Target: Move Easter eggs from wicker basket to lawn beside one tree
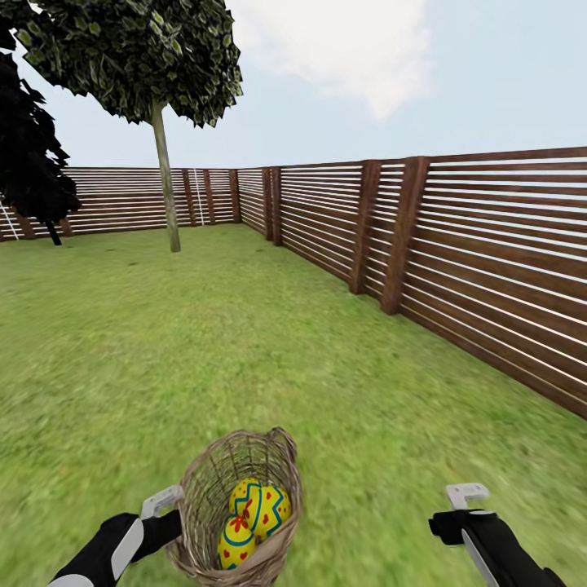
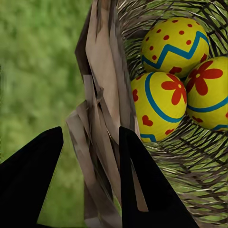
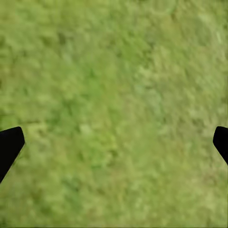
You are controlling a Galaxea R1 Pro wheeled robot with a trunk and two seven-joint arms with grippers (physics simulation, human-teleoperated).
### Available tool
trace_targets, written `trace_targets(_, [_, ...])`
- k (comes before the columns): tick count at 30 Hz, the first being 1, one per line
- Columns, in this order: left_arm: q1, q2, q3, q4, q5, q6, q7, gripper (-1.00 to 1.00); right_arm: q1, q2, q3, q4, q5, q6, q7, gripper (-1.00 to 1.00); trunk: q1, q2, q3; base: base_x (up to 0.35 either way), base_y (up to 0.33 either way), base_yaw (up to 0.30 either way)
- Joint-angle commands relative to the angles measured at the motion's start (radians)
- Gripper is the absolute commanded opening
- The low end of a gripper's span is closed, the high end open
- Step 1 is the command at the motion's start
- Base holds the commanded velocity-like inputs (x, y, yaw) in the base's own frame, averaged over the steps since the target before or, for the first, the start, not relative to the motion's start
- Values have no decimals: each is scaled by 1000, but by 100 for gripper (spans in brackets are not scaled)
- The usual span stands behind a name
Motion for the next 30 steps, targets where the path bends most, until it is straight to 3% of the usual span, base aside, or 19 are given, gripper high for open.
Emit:
trace_targets(1, [-1,-1,8,-2,9,7,-5,-100,-1,-1,4,-1,-3,5,-4,100,1,0,-1,320,149,0])
trace_targets(30, [-1,10,13,-4,9,7,-10,-100,0,3,32,2,-3,1,-3,100,1,0,-1,320,149,0])
